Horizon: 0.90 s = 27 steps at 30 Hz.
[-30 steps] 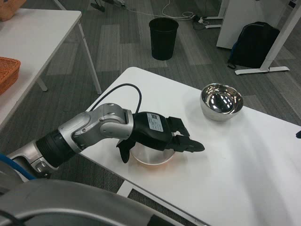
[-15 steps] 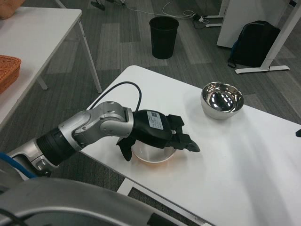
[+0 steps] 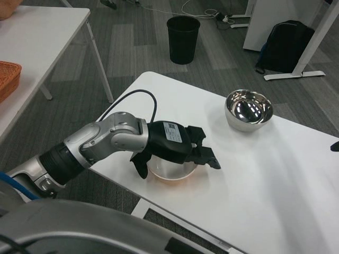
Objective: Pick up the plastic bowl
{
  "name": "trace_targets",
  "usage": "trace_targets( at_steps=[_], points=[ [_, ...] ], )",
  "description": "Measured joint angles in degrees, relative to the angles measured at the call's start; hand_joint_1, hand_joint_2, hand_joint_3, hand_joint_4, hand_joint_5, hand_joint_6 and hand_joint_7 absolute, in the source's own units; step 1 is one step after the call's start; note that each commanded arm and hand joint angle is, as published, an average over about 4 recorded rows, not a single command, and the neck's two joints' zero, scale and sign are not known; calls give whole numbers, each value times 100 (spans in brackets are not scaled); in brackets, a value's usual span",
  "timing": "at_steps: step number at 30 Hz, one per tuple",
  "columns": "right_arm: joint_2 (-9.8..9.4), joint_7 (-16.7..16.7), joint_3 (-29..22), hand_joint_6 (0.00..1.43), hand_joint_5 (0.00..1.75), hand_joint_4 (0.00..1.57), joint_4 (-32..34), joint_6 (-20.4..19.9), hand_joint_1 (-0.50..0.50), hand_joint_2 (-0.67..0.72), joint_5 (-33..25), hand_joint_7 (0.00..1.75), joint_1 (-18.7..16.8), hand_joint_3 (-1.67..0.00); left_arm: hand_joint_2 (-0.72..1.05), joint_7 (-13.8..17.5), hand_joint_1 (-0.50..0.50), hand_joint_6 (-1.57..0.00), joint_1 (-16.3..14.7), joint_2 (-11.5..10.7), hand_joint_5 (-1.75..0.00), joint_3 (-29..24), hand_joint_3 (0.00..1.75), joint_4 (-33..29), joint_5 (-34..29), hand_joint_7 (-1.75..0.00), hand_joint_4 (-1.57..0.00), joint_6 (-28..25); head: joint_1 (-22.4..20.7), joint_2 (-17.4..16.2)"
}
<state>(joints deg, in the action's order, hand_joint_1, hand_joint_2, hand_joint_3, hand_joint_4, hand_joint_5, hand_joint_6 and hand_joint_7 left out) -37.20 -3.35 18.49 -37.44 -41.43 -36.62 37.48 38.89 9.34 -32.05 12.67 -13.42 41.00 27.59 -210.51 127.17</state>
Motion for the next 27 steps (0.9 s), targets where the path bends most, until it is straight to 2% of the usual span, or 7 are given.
trace_targets(
  at_steps=[2,9,11,15,20,23,27],
  points=[
    [0,2,-1,0,0,0,2,0,-48,53,-20,0,-14,0,67,-92,-44,0,-18,10,-175,-55,81,28,8,-84,-37,140,8,4],
    [0,9,-2,0,0,0,10,0,-46,53,-78,0,-52,0,65,-662,-46,0,-92,22,-175,-223,79,161,111,-94,-48,720,27,-17],
    [0,9,-2,0,0,0,10,-1,-46,53,-81,0,-60,0,60,-746,-46,0,-96,23,-175,-262,83,176,116,-98,-56,803,26,-25],
    [0,10,-2,0,0,0,10,-1,-46,53,-81,0,-63,0,52,-810,-46,0,-98,26,-175,-353,116,179,112,-96,-79,850,24,-30],
    [1,10,-2,0,0,0,10,-1,-46,53,-81,0,-63,0,52,-821,-46,0,-99,26,-175,-416,133,182,63,-91,-104,855,23,-49],
    [4,10,-2,0,0,0,10,-1,-48,53,-81,0,-64,0,49,-812,-46,0,-99,26,-175,-435,140,185,-1,-91,-116,856,24,-49],
    [8,11,-2,0,0,0,10,-1,-46,53,-81,0,-64,0,45,-755,-46,0,-99,26,-175,-457,135,185,-57,-87,-121,854,41,-50]
  ],
)
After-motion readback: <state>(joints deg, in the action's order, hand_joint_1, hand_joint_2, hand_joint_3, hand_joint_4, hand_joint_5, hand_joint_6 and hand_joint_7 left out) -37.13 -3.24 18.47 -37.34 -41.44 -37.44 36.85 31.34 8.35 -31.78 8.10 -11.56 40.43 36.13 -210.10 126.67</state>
